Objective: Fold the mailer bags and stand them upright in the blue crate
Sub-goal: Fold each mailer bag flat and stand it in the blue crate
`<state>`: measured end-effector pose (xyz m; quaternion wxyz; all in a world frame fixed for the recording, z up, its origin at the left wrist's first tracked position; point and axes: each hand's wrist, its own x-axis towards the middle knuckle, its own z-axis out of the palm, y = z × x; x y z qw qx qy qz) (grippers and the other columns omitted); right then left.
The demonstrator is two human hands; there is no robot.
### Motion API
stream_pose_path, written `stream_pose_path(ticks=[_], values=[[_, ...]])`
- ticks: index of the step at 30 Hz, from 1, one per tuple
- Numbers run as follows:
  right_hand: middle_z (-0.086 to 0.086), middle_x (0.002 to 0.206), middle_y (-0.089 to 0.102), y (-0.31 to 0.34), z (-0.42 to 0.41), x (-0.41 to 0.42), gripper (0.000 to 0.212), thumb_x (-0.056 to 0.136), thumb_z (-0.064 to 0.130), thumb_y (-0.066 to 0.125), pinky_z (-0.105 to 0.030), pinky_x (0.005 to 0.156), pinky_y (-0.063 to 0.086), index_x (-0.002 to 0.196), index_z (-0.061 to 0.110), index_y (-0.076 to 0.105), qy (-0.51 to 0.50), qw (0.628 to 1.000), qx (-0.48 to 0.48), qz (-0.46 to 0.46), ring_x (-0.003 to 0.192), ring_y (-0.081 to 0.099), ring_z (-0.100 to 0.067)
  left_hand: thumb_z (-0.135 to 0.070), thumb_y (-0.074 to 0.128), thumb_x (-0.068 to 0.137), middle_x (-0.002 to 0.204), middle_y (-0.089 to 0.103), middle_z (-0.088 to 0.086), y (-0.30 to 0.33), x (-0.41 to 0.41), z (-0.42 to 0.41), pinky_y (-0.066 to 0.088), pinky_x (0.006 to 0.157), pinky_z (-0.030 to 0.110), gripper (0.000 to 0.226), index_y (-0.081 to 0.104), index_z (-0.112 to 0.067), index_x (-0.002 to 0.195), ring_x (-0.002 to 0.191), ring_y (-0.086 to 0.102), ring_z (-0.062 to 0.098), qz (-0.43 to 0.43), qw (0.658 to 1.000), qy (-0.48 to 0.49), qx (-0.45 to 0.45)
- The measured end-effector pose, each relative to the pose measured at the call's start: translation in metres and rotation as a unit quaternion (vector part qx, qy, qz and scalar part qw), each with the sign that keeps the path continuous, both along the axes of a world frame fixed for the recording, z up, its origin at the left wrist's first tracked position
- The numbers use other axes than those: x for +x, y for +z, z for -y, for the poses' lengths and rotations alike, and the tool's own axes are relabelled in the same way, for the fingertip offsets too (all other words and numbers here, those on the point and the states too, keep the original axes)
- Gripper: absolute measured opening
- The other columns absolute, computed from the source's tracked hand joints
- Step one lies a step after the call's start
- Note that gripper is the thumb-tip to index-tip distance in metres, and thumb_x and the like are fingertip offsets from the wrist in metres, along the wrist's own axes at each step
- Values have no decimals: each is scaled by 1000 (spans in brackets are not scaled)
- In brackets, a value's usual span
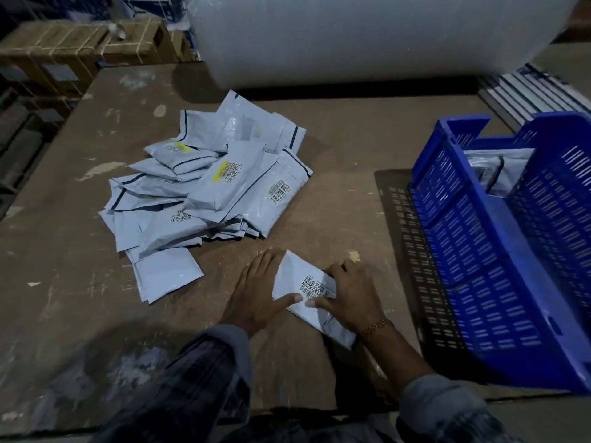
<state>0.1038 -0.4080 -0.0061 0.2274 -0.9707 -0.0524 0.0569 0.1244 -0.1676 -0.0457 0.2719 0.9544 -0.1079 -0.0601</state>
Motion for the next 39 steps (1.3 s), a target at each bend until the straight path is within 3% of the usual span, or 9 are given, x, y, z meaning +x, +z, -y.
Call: stream_pose_path(ticks=[6,14,18,21,24,28,30,34,39], values=[[-3,96,63,70,23,-9,25,84,39,69,-40,68,50,93,24,50,-132,984,91,74,88,61,-28,-77,20,98,175,17,-5,15,-2,30,5,131,45,86,18,-27,167,161,8,15,-44,993,113,10],[10,95,65,205,108,-8,24,94,28,73,-18,59,47,97,29,49,-106,981,133,94,80,62,-4,-42,64,96,170,26,7,46,40,128,14,126,56,69,38,-23,157,159,12,28,-116,980,160,13],[13,91,69,254,162,-9,19,90,36,78,-27,58,56,100,31,62,-109,970,182,117,78,67,-1,-52,74,89,172,15,6,55,58,168,14,126,57,81,37,-28,157,160,6,32,-171,960,219,-18],[13,96,69,274,203,-2,14,96,28,72,-16,53,51,106,30,62,-118,968,181,127,79,66,1,-59,78,84,175,-3,10,60,70,199,10,128,56,101,25,-22,162,161,-6,34,-217,937,272,-19],[6,85,60,283,243,12,10,100,10,61,-8,48,41,98,18,56,-127,973,122,151,70,53,-1,-62,85,69,173,5,8,55,71,215,10,127,57,118,24,-19,161,161,-1,33,-171,916,363,-17],[12,69,44,275,290,45,16,95,0,59,-8,44,35,82,5,50,-159,971,47,170,61,40,-2,-91,70,61,168,-36,7,45,69,210,-10,126,59,159,-26,-15,162,157,-28,34,-262,930,257,3],[3,70,52,257,315,68,14,92,-1,60,-18,44,32,81,4,54,-167,972,17,166,61,45,-5,-100,64,51,170,-31,11,40,77,206,-4,126,63,166,-27,-17,162,158,-20,40,-281,923,260,28],[-17,83,70,201,357,123,13,88,1,64,-30,61,42,96,6,73,-153,978,-47,137,74,63,-38,-111,60,18,172,24,10,-19,97,189,27,122,59,181,8,-22,167,152,31,40,-346,892,290,-9],[-11,89,77,142,367,174,20,80,8,71,-44,72,58,94,20,80,-63,989,-117,72,85,69,-37,-106,63,44,176,-7,11,36,82,210,5,127,58,171,-15,-16,166,161,2,40,-327,911,249,27]])
